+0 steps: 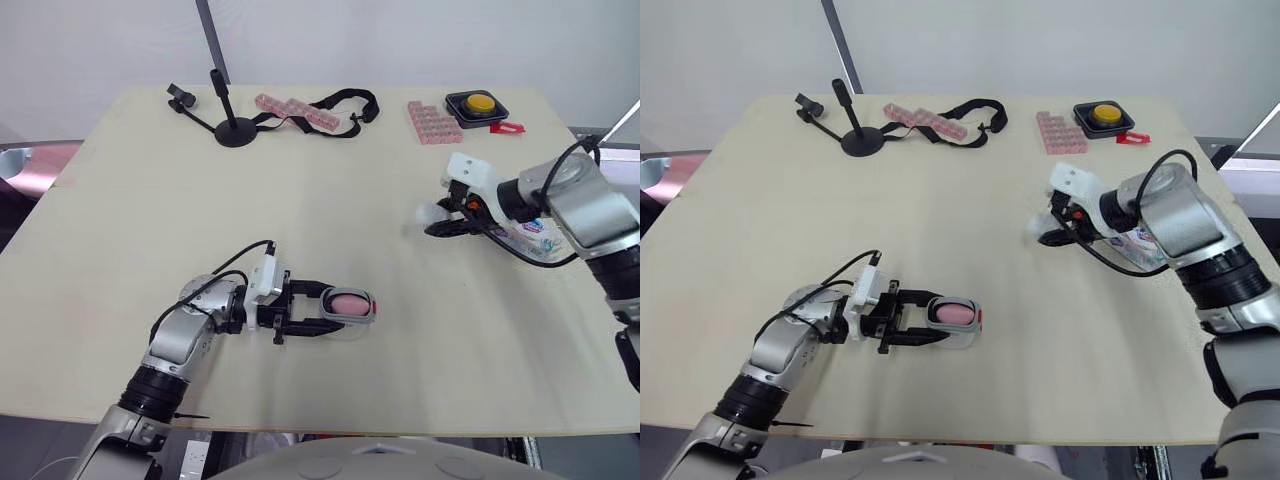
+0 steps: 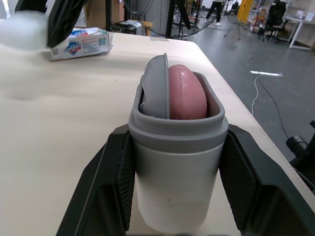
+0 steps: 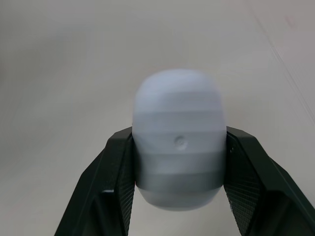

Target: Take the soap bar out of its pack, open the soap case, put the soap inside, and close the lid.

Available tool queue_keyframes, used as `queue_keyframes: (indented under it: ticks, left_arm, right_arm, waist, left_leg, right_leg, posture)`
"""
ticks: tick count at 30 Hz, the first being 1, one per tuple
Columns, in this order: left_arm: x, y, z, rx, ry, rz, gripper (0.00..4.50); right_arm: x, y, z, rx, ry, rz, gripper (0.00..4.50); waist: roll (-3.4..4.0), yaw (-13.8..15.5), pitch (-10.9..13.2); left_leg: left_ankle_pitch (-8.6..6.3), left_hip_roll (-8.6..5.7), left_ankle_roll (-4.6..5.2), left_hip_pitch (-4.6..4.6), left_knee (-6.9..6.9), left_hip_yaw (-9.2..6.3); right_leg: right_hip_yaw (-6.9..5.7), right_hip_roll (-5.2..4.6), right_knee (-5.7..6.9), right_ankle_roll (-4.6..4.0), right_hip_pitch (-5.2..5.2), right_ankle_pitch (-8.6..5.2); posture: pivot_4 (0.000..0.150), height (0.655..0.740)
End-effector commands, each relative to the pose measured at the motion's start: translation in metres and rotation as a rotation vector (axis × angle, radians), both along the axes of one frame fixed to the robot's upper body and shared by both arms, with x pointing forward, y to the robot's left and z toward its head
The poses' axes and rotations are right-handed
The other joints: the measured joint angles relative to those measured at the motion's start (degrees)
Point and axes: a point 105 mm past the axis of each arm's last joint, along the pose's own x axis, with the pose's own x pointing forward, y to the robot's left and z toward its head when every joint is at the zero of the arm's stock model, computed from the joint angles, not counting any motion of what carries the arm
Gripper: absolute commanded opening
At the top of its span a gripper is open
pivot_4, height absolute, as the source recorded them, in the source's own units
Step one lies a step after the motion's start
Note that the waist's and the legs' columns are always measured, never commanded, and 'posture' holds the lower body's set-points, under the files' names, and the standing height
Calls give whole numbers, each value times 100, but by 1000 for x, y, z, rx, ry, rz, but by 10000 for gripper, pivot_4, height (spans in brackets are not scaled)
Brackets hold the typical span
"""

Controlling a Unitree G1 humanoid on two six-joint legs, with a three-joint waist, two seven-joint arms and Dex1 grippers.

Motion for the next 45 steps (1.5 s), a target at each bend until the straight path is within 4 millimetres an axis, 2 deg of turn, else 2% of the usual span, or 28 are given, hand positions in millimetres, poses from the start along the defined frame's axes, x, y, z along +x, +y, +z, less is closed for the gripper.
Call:
queue_keyframes:
  ticks: [1,4,10,18,25,30,37,45]
  left_arm:
    - [2,3,5,-8,-43,1,19072]
    - [3,3,5,-8,-83,1,19072]
    - [10,0,5,-18,-148,16,19072]
    - [18,-3,4,-16,-162,47,19072]
    - [22,-6,6,-24,-166,64,19072]
    - [26,-8,8,-38,-164,79,19072]
    - [25,-11,8,-40,-164,78,19072]
    - [24,-13,8,-35,-166,73,19072]
  right_arm:
    - [-26,21,25,24,-36,177,19569]
    - [-49,39,29,47,-12,290,19569]
    - [-67,55,20,-11,-17,341,19569]
    - [-77,73,24,19,6,342,19569]
    - [-86,88,37,80,55,375,19569]
    - [-87,96,34,69,50,382,19569]
    - [-82,97,25,20,35,380,19569]
    - [-87,108,18,34,54,398,19569]
  waist:
    - [0,3,0]
    - [0,8,0]
    - [0,17,0]
    - [1,12,-1]
    - [1,19,-1]
    - [1,24,-1]
    - [0,24,-1]
    - [0,30,-2]
  left_leg:
    - [0,0,0,-1,0,0]
    - [0,0,0,0,0,0]
    - [0,-1,1,4,2,0]
    - [1,-1,0,6,2,0]
    - [1,-2,0,9,2,0]
    - [1,-2,0,11,1,0]
    - [1,-3,-1,11,1,0]
    - [1,-3,-1,11,1,0]
  right_leg:
    - [0,-1,1,0,-1,0]
    - [0,-1,1,0,0,0]
    - [0,-3,4,0,2,0]
    - [3,-2,6,0,3,0]
    - [3,-2,8,0,3,0]
    - [2,-2,8,0,6,0]
    - [2,-1,8,0,7,0]
    - [2,-2,7,1,8,0]
  posture:
    - [1500,7400]
    - [1500,7400]
    - [1500,7400]
    - [1500,7400]
    - [1500,7400]
    - [1500,7400]
    - [1500,7400]
    - [1500,7400]
